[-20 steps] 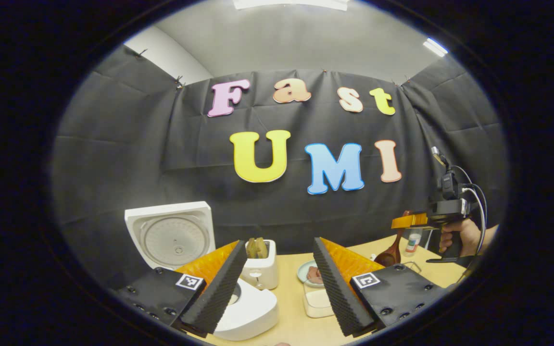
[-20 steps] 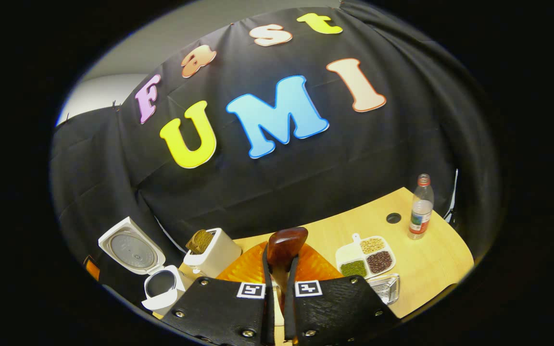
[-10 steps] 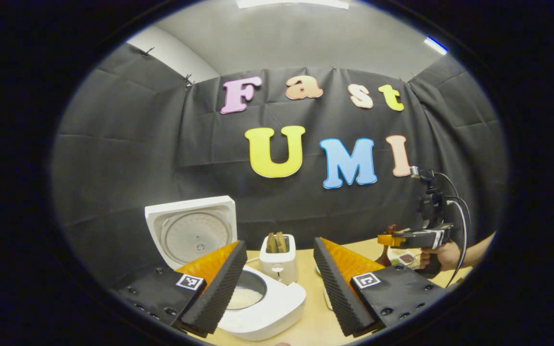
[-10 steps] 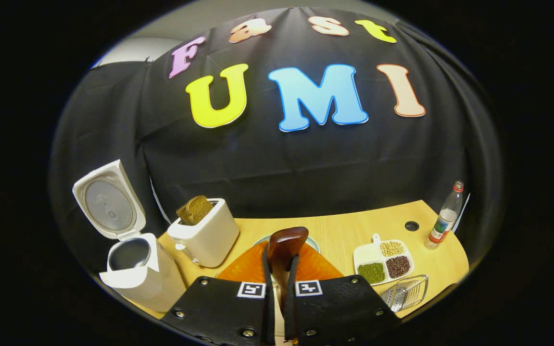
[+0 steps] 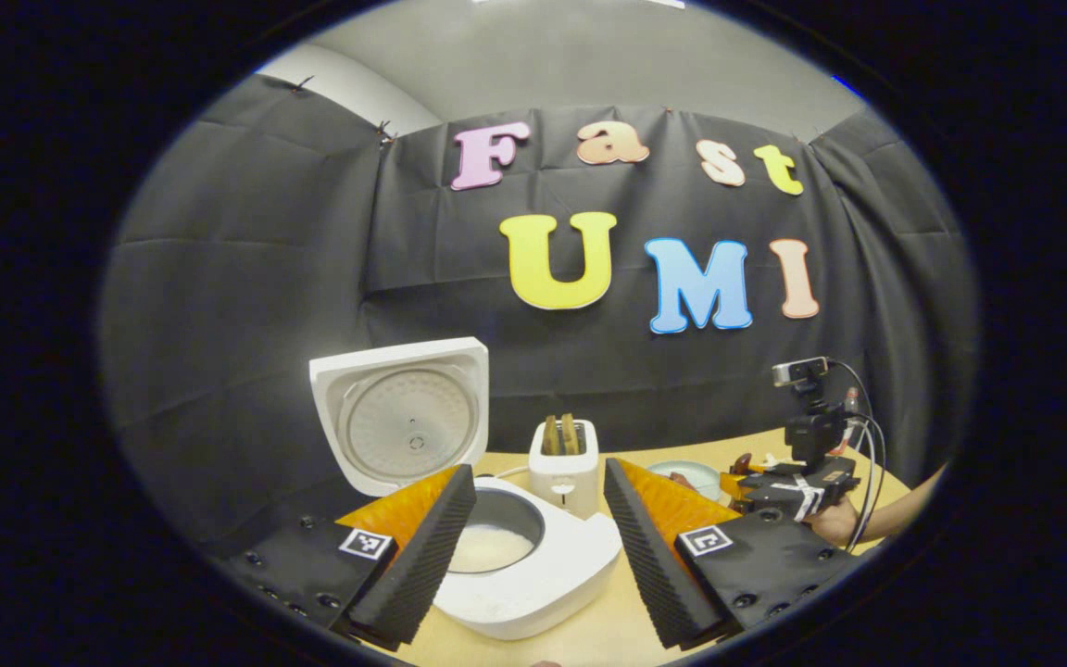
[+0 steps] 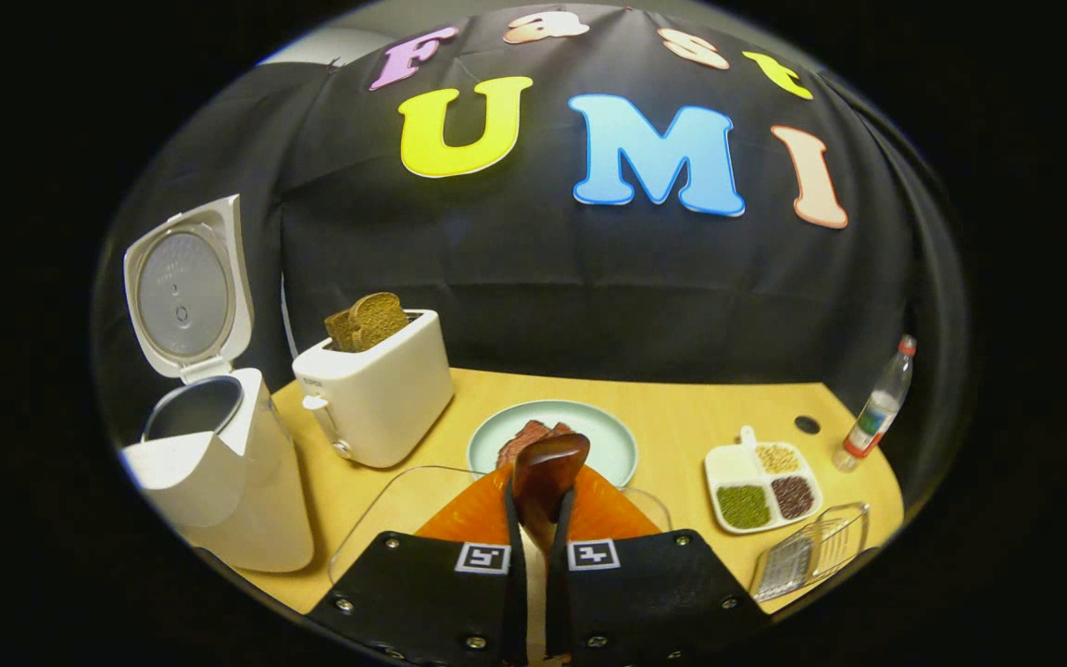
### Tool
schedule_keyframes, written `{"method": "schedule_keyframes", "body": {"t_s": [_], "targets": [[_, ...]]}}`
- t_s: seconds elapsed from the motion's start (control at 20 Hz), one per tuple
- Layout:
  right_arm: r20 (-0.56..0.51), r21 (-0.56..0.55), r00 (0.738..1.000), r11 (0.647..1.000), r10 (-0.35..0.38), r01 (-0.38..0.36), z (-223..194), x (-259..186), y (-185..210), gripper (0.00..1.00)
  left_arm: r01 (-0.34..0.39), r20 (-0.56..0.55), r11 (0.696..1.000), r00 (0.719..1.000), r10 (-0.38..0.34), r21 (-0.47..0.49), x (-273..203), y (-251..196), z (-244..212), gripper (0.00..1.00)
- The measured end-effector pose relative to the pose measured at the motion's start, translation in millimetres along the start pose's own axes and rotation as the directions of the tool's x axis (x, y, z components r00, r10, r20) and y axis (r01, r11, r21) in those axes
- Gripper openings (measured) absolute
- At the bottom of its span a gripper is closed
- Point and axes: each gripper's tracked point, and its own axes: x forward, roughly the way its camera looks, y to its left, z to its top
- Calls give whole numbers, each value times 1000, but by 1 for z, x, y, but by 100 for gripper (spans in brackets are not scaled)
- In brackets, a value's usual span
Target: Close the left gripper, press the button to open the rice cooker; take a wooden spoon from the chopstick holder with the right hand, scoop a spoonful of rice and pour it into the rice cooker, then put the wooden spoon back into the chopstick holder.
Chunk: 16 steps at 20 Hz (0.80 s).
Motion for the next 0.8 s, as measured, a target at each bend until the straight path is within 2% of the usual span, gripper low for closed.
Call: {"method": "schedule_keyframes", "body": {"t_s": [0.1, 0.15, 0.25, 0.35, 0.4, 0.45, 0.55, 0.6, 0.7, 0.8], "targets": [[-23, 146, 998, 987, 67, -63, -3, 0, 10, 9, -16, -9, 1000, 1000, 16, -22, -2, 4, -4, 96], [-37, 232, 994, 969, 99, -88, -4, 3, 12, 8, -22, -12, 999, 1000, 22, -29, -3, 4, -4, 95], [-61, 416, 987, 902, 152, -113, -10, 8, 10, 8, -28, -16, 999, 999, 28, -34, -4, 2, -4, 95], [-64, 565, 982, 818, 178, -111, -13, 10, -4, 9, -25, -16, 999, 1000, 25, -26, -4, -4, -3, 95], [-51, 638, 980, 761, 193, -117, -12, 9, -10, 8, -21, -12, 1000, 1000, 21, -20, -5, -8, -2, 95], [-30, 714, 978, 689, 204, -122, -10, 7, -18, 8, -16, -7, 1000, 1000, 16, -14, -6, -12, 1, 96], [17, 813, 980, 568, 198, -129, -2, -1, -36, 8, -4, 1, 1000, 1000, 4, -11, -8, -20, 4, 95], [43, 841, 983, 524, 180, -133, 4, -5, -47, 8, 3, 3, 1000, 1000, -3, -16, -7, -24, 4, 96], [76, 861, 984, 487, 162, -147, 16, -15, -66, 8, 8, 0, 1000, 1000, -8, -21, -7, -30, 3, 96], [97, 857, 983, 489, 156, -162, 28, -25, -77, 8, 15, -1, 1000, 1000, -15, -26, -6, -37, 3, 95]]}}
